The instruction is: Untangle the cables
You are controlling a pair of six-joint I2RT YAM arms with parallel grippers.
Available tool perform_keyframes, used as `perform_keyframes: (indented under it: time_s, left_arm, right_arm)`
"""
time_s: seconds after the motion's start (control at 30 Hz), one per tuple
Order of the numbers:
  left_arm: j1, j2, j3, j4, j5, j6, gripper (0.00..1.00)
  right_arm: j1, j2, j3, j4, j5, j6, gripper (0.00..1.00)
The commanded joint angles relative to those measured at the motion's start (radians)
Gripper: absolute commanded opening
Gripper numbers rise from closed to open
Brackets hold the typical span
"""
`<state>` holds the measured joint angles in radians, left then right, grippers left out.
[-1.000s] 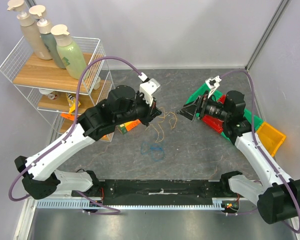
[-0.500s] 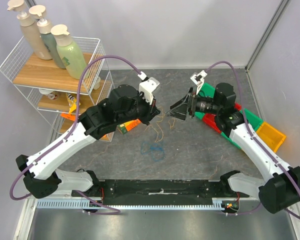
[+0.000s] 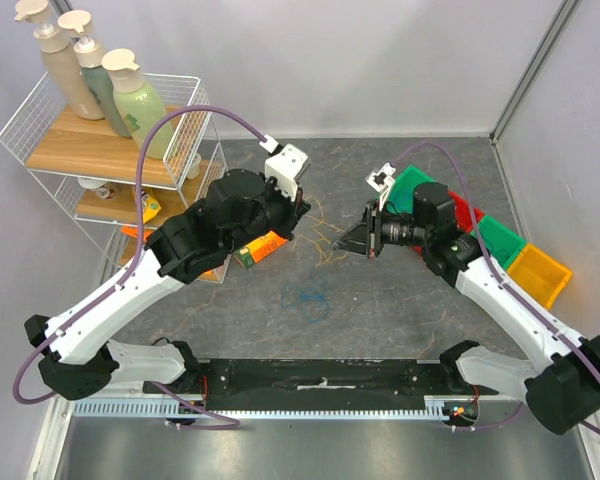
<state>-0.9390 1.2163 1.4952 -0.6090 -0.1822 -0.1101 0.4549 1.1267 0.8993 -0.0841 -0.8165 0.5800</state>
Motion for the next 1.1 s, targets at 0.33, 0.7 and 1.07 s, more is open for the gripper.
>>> perform_keyframes:
  time_s: [0.33, 0.7, 1.07]
  left_arm:
    - [0.002, -0.072, 0.077, 0.255, -0.154, 0.167, 0.02]
    - [0.000, -0.063, 0.229, 0.252, -0.125, 0.153, 0.02]
    - [0.000, -0.061, 0.209, 0.247, -0.126, 0.154, 0.02]
  right_arm:
    - [0.019, -0.128, -0.100, -0.144, 0.103, -0.095, 0.03]
    - [0.031, -0.105, -0.131, -0.080, 0.428, -0.080, 0.16]
    - [0.036, -0.133, -0.142, 0.005, 0.479, -0.077, 0.37]
